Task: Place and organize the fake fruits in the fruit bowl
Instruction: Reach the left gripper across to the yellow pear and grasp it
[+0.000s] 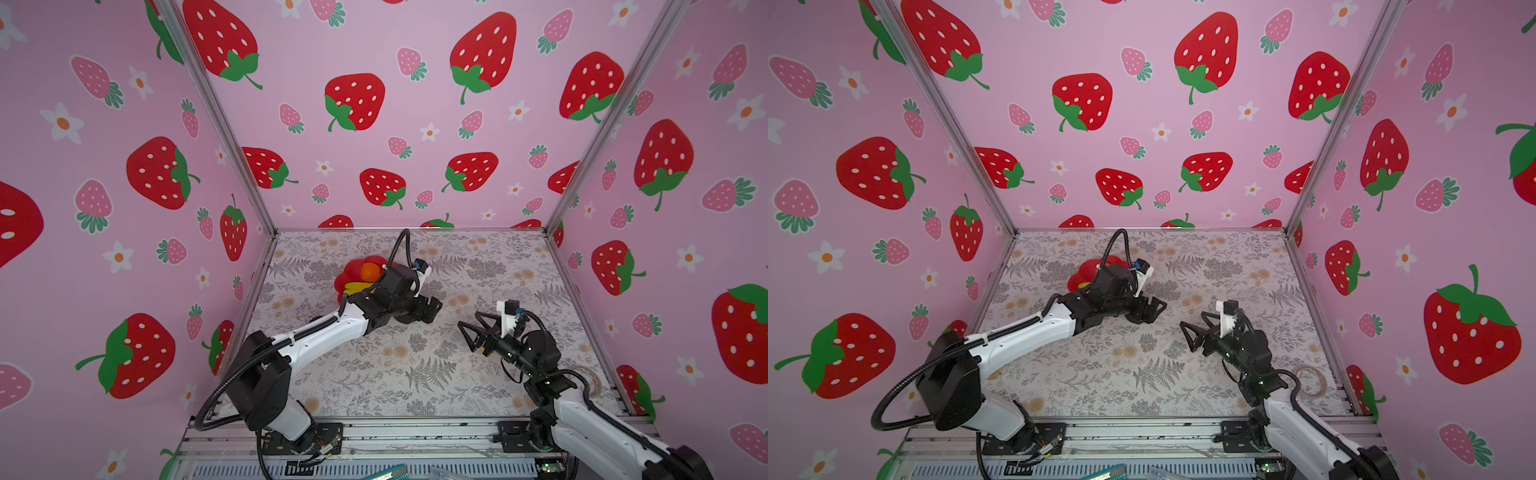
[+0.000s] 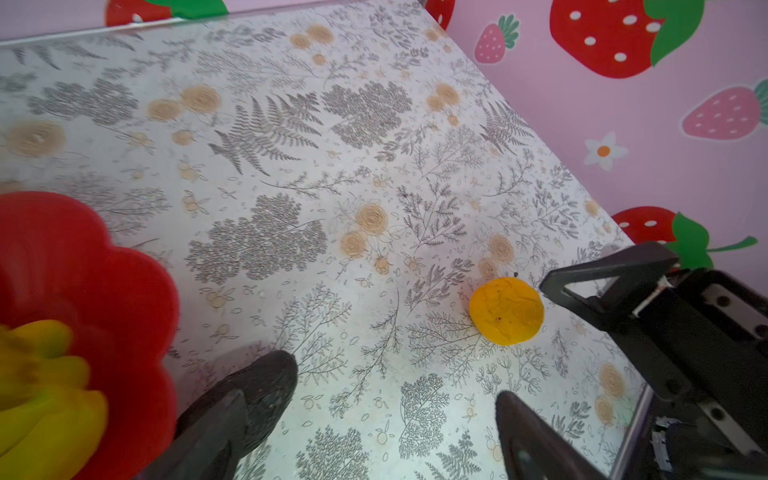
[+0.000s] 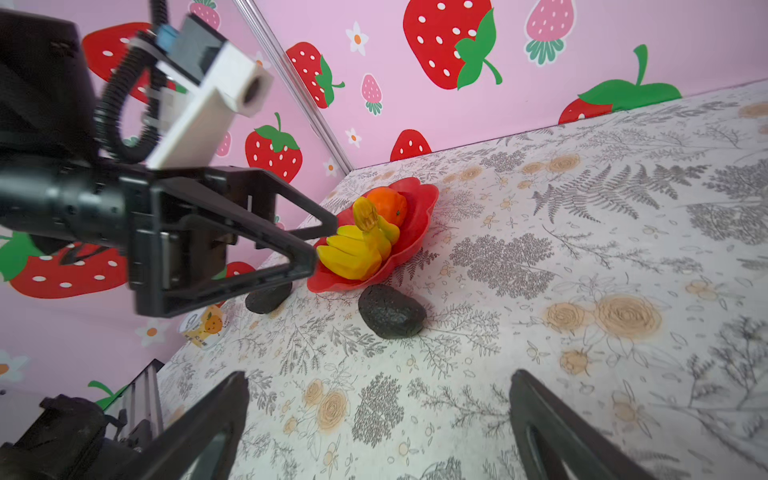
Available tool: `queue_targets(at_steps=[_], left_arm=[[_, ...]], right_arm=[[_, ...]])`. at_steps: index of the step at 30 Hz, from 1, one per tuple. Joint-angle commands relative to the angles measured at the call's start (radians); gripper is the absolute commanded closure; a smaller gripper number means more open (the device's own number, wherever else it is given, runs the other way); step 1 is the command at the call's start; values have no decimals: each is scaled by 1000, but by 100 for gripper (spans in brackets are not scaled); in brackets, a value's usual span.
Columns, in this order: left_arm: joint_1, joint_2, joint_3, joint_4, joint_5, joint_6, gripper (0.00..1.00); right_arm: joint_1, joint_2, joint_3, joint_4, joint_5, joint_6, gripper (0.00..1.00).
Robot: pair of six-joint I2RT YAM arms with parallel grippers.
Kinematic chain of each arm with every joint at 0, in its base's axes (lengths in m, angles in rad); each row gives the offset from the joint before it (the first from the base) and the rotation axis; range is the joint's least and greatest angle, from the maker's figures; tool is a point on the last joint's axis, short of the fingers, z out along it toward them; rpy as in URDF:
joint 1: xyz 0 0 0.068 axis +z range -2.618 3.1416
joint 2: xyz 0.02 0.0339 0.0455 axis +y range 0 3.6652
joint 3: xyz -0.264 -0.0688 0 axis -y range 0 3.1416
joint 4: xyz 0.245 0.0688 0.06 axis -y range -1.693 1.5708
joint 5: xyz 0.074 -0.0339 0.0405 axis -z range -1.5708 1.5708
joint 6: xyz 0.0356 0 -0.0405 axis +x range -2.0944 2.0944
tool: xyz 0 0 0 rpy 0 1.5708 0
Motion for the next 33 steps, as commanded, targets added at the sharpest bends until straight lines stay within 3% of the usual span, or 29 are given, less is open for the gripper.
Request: queue_targets(at_steps=[1,5,9,12,23,33], left_arm=[[-37,110,-13,141,150,45,5],[-108,263,52,223,217,136,5],[-150,373,79,375,277,126,5],[-179,439,126,393,259,136,5],[-214,580,251,399,251,137,5],[-248,625,299,403,257,160,5]], right_arm=[[17,-160,-38,-207,68,69,1],[19,-321,-27,-375,69,74,1],[19,-438,6,-477,51,106,1],[19,-484,23,-533,46,115,1],[19,-517,68,-595,40,94,1],[19,-506,84,-607,42,72,1]])
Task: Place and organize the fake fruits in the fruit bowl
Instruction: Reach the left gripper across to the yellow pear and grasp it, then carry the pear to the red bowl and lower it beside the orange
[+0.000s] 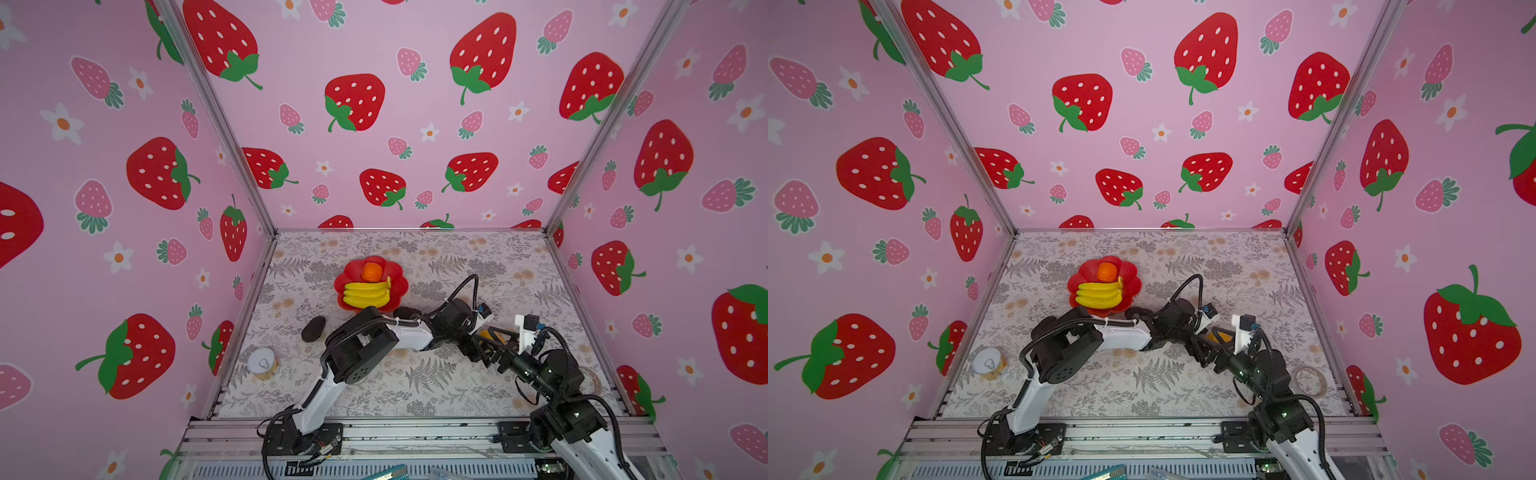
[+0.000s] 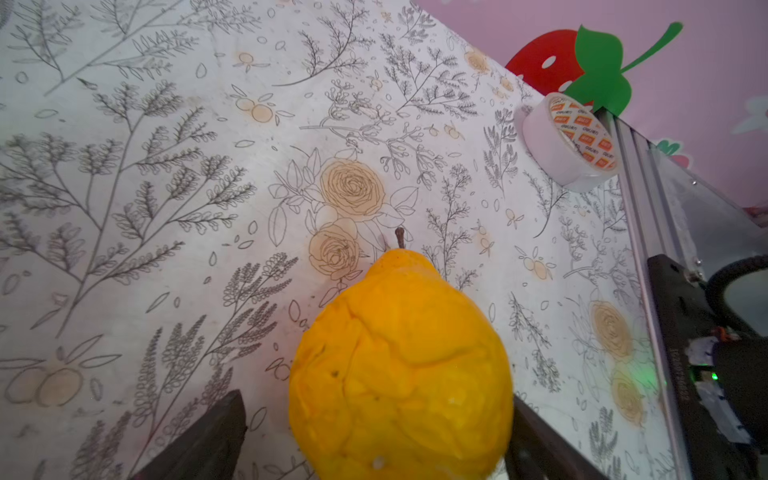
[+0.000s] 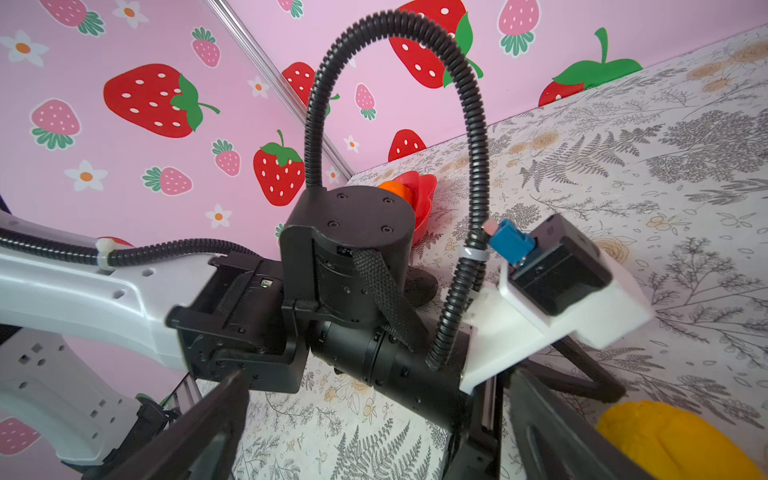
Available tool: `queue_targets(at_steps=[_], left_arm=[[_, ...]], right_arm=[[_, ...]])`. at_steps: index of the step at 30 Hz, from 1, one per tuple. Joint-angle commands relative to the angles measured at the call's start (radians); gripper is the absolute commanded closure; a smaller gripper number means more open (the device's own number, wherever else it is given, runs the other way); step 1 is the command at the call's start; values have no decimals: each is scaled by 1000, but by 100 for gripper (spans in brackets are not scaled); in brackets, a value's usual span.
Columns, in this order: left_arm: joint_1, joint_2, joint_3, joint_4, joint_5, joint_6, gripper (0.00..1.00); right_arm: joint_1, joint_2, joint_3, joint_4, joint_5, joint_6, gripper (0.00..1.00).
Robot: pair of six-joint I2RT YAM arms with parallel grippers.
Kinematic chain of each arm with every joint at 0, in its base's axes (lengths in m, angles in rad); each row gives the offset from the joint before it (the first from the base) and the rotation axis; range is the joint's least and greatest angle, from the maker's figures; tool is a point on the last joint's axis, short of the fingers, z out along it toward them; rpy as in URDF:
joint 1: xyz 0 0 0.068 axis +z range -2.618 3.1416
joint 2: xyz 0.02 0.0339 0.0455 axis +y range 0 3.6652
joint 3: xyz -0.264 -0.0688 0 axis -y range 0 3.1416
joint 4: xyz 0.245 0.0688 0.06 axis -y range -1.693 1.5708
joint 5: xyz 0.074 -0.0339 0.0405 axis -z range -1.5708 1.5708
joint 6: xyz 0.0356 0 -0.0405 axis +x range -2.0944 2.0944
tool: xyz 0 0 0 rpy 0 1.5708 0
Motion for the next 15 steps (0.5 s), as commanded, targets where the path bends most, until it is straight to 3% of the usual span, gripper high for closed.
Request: queue_targets(at_steps=[1,5,12,15], left_arm=[[-20,19,59,15,13,27,5],[-23,35,62,74,-21,-18,6],[-23,5,13,104,-36,-7,27],[-21,-15,-7,105,-34,5,31]], right_arm=[[3,0,22,-7,1,-5,1],[3,-2,25,-15,5,-8,1],[3,-20,22,-31,15,-15,1],[3,-13,14,-21,18,-14,1]])
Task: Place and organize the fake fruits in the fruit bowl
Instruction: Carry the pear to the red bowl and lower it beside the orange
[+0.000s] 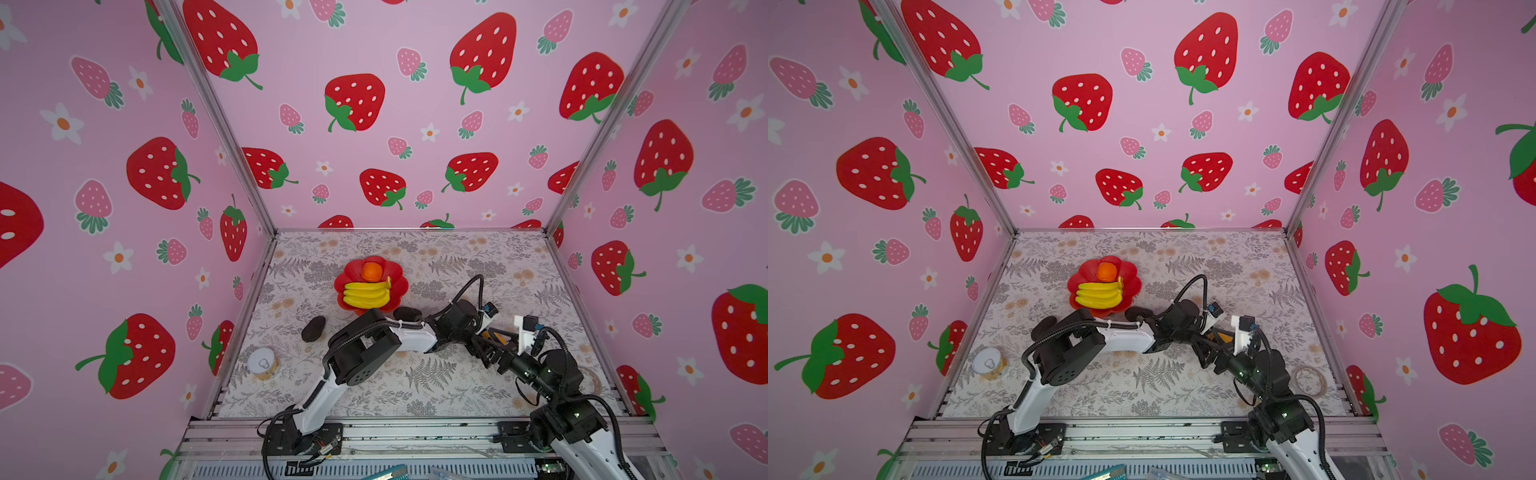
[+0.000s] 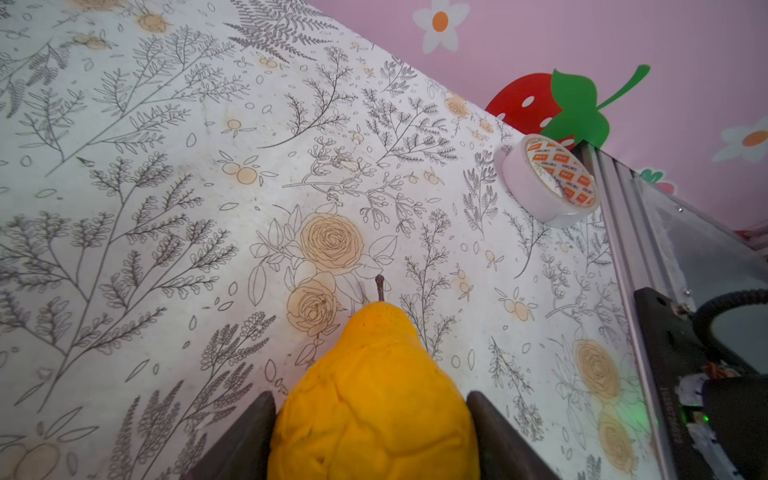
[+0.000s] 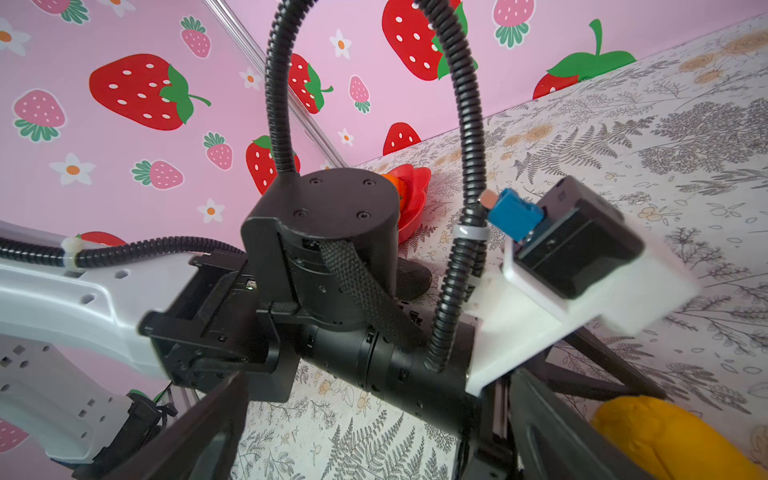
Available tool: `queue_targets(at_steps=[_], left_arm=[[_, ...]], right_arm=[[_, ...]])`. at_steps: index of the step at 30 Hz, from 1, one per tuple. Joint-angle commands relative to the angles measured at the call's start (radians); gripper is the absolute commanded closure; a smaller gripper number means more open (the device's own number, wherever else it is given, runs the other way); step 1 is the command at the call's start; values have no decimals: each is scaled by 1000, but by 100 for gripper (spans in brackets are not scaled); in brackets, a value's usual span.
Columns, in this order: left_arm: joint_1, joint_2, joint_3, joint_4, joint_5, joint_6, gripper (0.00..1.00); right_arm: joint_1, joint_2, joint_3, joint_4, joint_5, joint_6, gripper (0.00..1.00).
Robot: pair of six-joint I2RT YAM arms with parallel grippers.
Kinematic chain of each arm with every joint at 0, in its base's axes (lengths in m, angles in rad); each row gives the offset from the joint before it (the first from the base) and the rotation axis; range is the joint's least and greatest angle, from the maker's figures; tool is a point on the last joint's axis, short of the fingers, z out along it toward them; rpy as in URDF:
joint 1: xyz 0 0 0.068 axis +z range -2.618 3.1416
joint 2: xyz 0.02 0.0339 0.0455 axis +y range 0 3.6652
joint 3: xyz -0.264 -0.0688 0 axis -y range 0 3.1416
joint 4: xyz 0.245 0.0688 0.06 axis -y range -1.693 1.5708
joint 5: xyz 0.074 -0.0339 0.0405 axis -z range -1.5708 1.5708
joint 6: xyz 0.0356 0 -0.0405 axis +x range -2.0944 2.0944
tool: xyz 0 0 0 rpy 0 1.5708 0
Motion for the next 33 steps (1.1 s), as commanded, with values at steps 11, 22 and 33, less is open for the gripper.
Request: queue_targets(at_steps=[11,22,33], left_arm=[[65,-200,-125,45,-58,-3,41],[199,-459,-201,-94,-274,22,41],[454,-654,-289,-252,-458,-19,40]], right_arm=[[3,23,33,30,24,-52,1],[2,284,84,243,-11,-143,1],[3,854,261,613,-189,-199,1]])
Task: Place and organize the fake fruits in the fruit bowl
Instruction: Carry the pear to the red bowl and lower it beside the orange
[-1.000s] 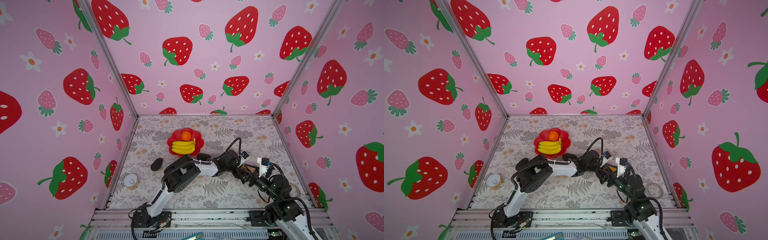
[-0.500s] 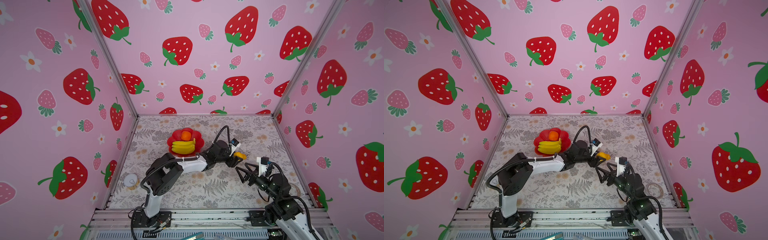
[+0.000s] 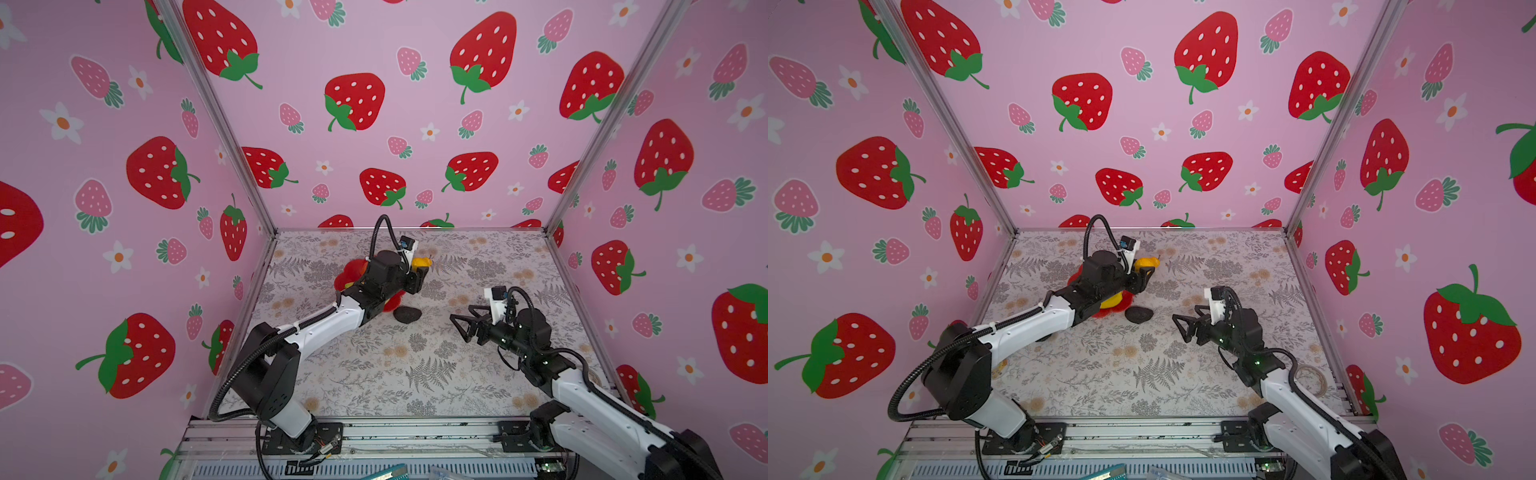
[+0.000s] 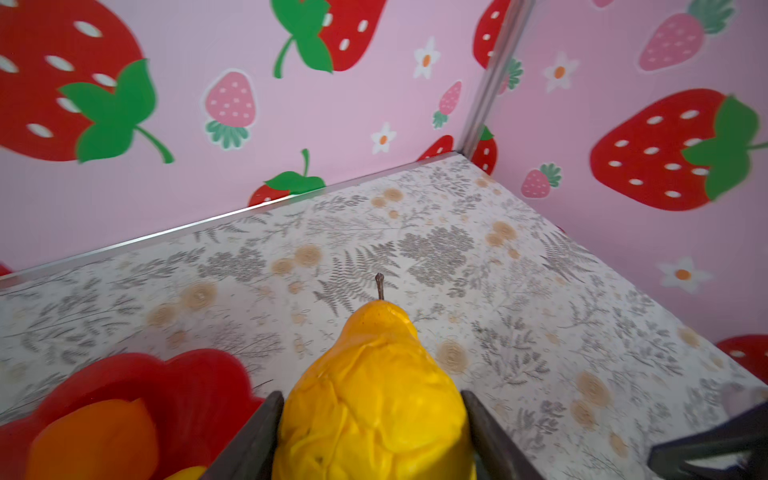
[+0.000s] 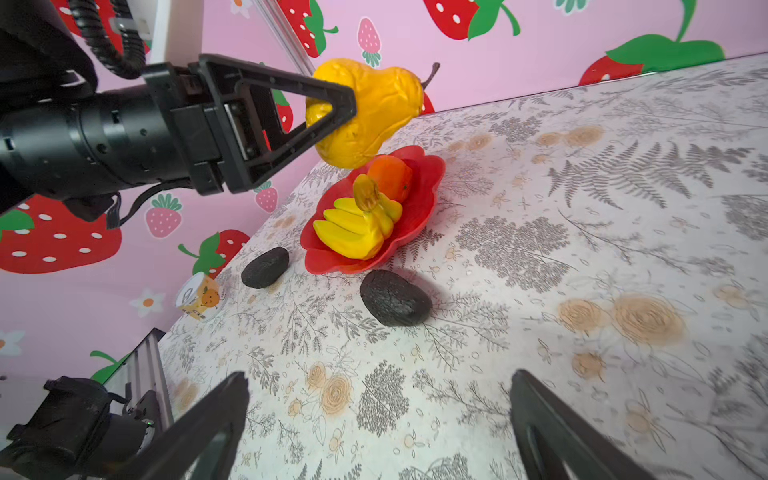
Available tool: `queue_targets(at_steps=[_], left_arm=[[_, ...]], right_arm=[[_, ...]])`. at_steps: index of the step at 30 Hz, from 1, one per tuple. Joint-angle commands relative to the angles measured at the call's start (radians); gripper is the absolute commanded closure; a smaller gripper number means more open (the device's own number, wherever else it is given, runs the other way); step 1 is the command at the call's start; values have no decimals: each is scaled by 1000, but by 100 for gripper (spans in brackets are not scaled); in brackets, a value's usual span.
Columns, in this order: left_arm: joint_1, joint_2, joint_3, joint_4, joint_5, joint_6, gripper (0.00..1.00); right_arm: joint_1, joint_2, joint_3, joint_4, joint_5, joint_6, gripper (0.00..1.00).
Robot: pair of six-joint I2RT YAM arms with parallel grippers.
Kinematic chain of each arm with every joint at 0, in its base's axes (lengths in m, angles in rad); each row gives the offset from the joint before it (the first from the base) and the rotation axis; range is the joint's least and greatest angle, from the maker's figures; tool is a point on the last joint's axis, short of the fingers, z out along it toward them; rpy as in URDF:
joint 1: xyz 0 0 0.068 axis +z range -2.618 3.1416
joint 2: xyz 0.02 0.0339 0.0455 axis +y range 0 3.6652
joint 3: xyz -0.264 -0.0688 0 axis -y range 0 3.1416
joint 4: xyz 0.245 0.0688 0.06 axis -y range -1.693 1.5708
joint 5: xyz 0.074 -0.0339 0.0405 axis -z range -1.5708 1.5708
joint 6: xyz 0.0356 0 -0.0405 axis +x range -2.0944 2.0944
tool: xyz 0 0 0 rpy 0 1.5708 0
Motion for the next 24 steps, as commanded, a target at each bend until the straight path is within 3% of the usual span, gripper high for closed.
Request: queue_targets(at_steps=[1,11,19,24], left_arm=[[67,-27,-37,-85,-101,-29,40],[239,-9,-138,-19,-207,-81,40],[290,89,-84,-33,-286,-102,38],[307,146,-70,11,-270,-94,38]], right_arm=[[3,93,54,170,-76,-29,1],[12,241,93,240,-108,-73,1],[12,261,-36,425,-94,-69,1],[10,303,-49,471,-107,-51,1]])
